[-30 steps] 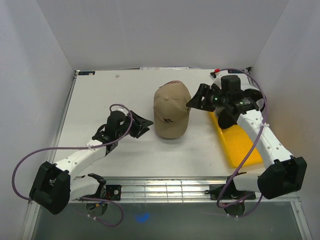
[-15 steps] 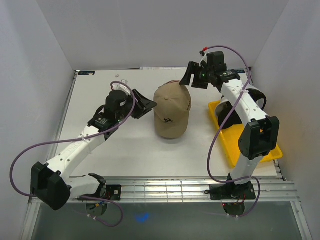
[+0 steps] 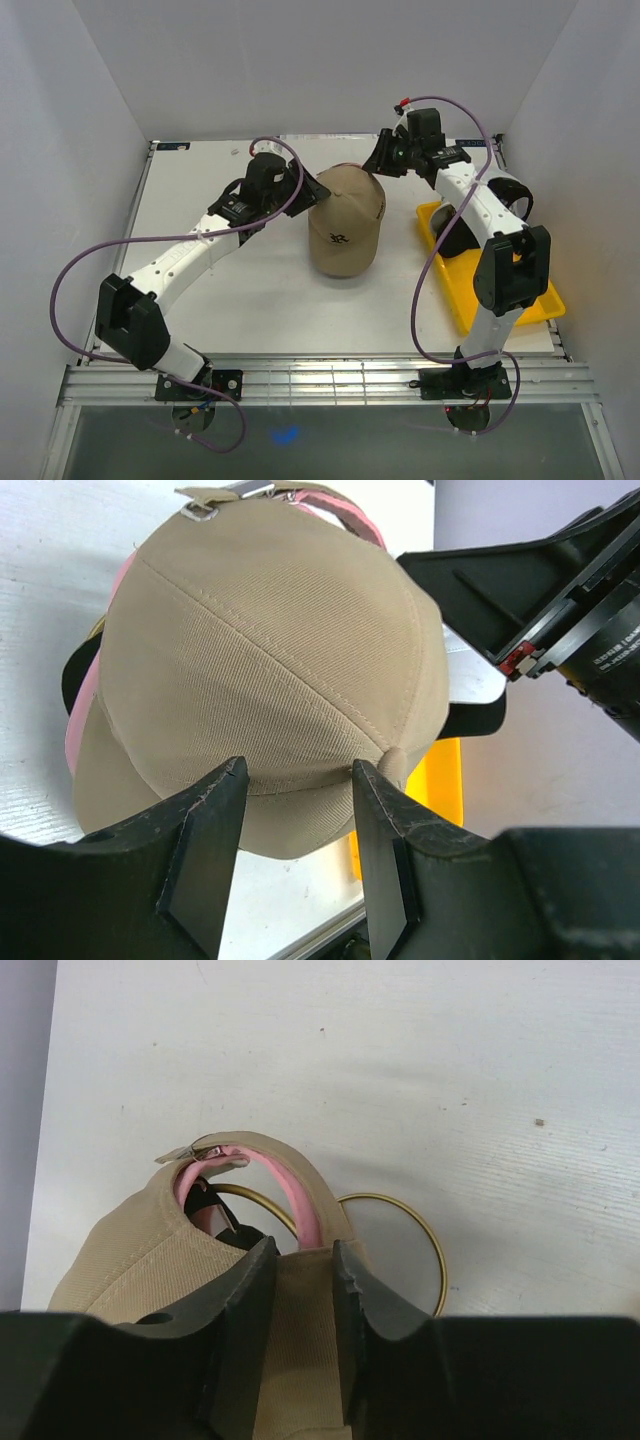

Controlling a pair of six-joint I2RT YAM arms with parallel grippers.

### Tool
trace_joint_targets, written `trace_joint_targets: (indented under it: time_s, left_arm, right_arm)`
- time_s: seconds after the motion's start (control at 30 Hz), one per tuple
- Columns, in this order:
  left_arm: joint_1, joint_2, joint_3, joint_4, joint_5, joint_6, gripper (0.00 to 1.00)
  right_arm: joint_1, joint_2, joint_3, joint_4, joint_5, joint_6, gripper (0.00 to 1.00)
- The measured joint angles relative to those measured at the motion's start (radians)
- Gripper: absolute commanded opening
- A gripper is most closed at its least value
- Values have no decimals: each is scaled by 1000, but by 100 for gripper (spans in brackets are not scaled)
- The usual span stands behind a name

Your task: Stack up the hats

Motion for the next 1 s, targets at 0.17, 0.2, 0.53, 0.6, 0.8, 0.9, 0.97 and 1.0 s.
trace_joint_targets:
  time_s: [0.17, 0.2, 0.53, 0.6, 0.8, 0.9, 0.97, 1.0]
  left_arm:
    - [-20, 19, 3, -6, -33, 7, 56]
    - [-23, 19, 3, -7, -39, 8, 56]
    - [-26, 11, -13, 5, -56, 3, 56]
    - [-27, 3, -17, 5, -60, 3, 56]
    - [-29, -17, -27, -4, -68, 6, 56]
    - [-29, -25, -29, -11, -68, 7, 57]
    - [-29, -35, -37, -9, -69, 7, 57]
    - [-29, -39, -40, -9, -69, 7, 57]
  right_arm:
    - [4, 2, -24, 29, 11, -1, 31]
    - [5, 3, -25, 29, 14, -1, 31]
    - [16, 17, -58, 76, 34, -8, 31]
    - [16, 17, -75, 92, 32, -8, 31]
    - [26, 17, -81, 92, 30, -9, 35]
    - [29, 29, -45, 47, 29, -21, 39]
    - [31, 42, -20, 19, 26, -28, 46]
    - [33, 48, -9, 9, 24, -31, 49]
